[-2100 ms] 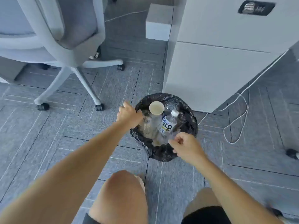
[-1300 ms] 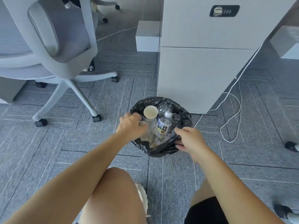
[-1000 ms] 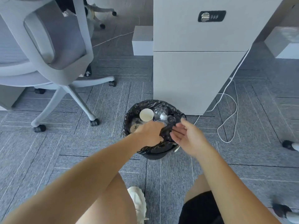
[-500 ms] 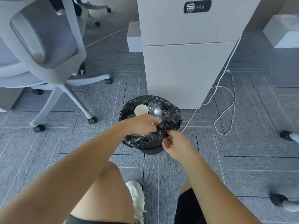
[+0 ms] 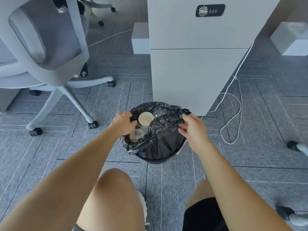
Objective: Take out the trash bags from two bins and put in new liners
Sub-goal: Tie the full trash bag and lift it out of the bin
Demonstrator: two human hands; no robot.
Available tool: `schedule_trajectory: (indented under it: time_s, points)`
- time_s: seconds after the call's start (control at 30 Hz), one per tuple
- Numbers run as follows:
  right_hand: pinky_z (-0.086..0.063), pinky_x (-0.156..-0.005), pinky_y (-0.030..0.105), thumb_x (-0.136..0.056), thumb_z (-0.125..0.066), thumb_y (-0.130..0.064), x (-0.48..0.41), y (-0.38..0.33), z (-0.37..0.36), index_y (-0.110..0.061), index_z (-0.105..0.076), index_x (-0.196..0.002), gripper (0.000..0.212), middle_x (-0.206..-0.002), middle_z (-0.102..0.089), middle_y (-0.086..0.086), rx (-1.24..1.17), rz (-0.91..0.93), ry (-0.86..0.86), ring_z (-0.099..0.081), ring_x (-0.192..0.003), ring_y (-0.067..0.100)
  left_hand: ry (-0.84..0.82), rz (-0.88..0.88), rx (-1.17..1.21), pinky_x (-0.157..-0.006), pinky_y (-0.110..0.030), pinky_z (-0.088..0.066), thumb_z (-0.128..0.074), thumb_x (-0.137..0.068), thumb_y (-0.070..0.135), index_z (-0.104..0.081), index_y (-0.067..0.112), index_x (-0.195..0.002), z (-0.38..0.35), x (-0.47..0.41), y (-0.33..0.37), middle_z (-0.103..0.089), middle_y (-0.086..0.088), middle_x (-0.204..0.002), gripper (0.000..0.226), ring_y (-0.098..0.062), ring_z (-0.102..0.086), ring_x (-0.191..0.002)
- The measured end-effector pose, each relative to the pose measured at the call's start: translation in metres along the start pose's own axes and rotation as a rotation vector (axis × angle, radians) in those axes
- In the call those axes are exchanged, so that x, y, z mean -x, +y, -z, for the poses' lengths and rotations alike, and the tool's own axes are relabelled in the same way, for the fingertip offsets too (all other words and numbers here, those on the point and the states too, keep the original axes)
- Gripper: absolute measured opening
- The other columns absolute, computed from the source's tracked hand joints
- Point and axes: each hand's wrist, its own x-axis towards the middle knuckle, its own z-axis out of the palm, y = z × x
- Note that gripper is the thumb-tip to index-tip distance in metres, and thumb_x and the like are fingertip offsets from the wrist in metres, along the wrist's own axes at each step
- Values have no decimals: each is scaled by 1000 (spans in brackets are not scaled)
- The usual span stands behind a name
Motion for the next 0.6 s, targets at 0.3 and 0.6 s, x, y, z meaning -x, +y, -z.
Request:
schedule_trajectory:
  time_s: [0.3,0.6]
  points:
    - [-46,-57,35,-86,-58,-19,-9,-27,-49,-12,-48,-70,20,-66,-57,-2,677,441,-134,-53,-56,19,-151,241,227,-64,-30,-43,-49,-98,35,-54,-1,-115,-10,-22,-9,-55,-10,-84,40,-26,-55,-78]
    - [-36,-68,23,-89,-53,-10,2,-34,-61,-14,-57,-101,13,-96,-57,-2,776,593,-148,-46,-68,9,-170,324,229,-57,-29,-46,-58,-95,41,-58,-4,-107,-1,-26,-36,-56,-11,-70,47,-21,-51,-56]
